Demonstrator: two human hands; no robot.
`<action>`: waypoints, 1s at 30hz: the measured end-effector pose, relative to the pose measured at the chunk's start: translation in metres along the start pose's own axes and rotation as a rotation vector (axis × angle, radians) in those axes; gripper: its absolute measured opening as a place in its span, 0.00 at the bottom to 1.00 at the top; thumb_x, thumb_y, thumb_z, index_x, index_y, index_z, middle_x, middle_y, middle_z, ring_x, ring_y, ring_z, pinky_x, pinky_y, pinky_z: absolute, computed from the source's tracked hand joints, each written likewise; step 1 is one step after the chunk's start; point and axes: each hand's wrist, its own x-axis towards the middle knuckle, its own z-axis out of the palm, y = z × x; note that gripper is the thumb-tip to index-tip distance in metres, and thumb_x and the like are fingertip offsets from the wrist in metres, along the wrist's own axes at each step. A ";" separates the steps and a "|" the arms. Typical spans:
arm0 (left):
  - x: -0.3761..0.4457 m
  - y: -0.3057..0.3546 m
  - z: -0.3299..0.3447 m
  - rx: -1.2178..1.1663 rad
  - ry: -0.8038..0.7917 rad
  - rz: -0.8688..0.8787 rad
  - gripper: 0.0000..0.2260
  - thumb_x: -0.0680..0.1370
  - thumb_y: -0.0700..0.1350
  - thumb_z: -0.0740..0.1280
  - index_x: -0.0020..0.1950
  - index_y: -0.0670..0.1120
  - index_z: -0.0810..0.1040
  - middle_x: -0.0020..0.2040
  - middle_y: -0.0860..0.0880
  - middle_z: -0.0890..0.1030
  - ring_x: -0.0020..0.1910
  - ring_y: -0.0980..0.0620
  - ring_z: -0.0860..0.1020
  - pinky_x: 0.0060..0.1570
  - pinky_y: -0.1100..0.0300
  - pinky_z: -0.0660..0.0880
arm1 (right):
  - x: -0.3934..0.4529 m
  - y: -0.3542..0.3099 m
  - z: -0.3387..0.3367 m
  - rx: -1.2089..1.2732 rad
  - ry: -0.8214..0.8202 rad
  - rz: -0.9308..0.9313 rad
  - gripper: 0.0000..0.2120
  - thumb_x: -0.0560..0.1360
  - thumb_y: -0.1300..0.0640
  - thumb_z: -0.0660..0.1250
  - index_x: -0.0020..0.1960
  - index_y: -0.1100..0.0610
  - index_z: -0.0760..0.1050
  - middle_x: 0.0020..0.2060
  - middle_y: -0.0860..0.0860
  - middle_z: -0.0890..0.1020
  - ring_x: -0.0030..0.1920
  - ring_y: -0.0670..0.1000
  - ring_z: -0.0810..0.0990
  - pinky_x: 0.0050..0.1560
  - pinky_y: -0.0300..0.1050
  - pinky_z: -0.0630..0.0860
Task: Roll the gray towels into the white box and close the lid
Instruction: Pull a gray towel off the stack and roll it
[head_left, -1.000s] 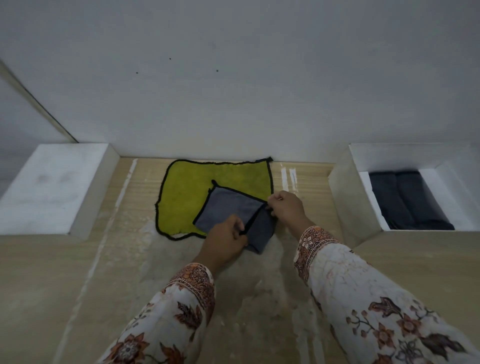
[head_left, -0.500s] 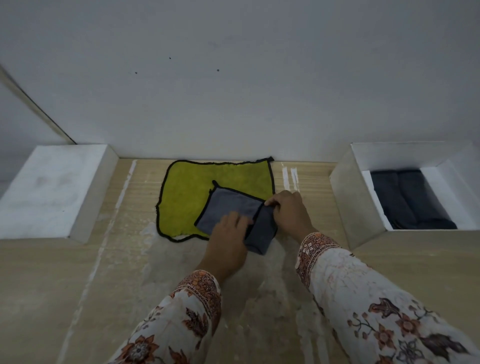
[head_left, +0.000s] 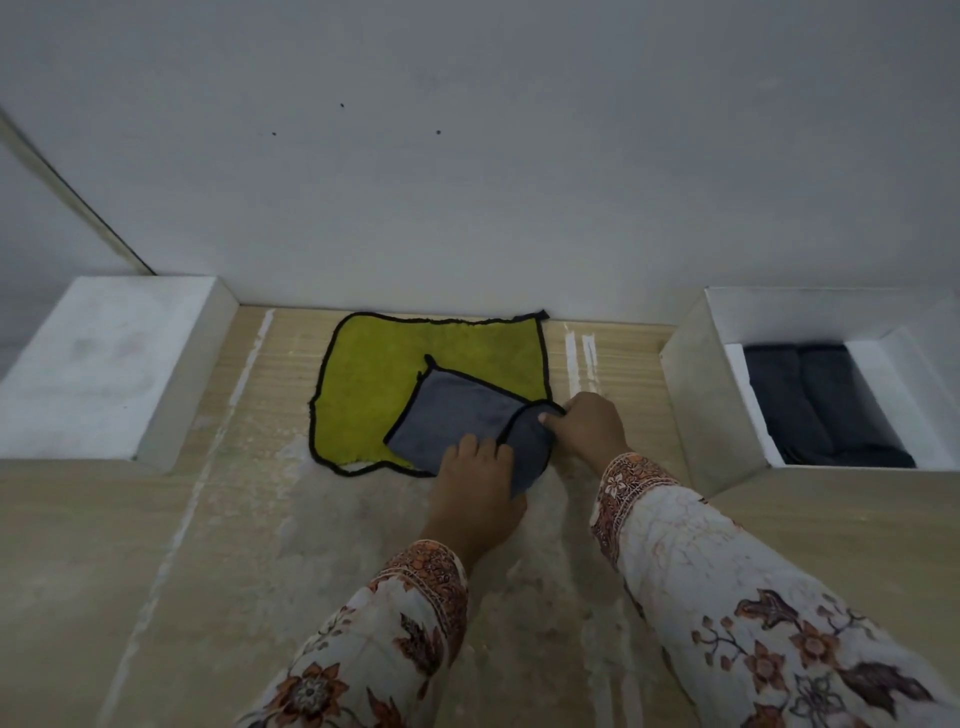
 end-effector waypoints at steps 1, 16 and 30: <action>0.000 0.000 -0.002 -0.006 0.012 0.012 0.09 0.73 0.52 0.60 0.45 0.47 0.70 0.44 0.46 0.75 0.47 0.44 0.72 0.44 0.53 0.65 | 0.001 0.000 -0.001 -0.009 -0.010 0.010 0.16 0.73 0.48 0.70 0.44 0.61 0.71 0.38 0.54 0.74 0.42 0.55 0.74 0.33 0.43 0.64; -0.006 -0.052 -0.024 -0.787 0.036 -0.345 0.10 0.77 0.41 0.64 0.56 0.46 0.65 0.33 0.49 0.72 0.28 0.52 0.70 0.28 0.60 0.65 | 0.010 -0.055 0.015 0.538 0.020 0.063 0.16 0.70 0.51 0.75 0.42 0.55 0.68 0.42 0.54 0.79 0.40 0.55 0.82 0.46 0.55 0.81; -0.005 -0.072 -0.021 -0.236 0.094 -0.246 0.10 0.75 0.41 0.63 0.56 0.46 0.72 0.53 0.45 0.73 0.51 0.44 0.71 0.47 0.53 0.69 | 0.005 -0.065 0.035 -0.074 -0.079 -0.318 0.15 0.76 0.58 0.61 0.59 0.48 0.79 0.59 0.53 0.78 0.61 0.58 0.73 0.60 0.55 0.73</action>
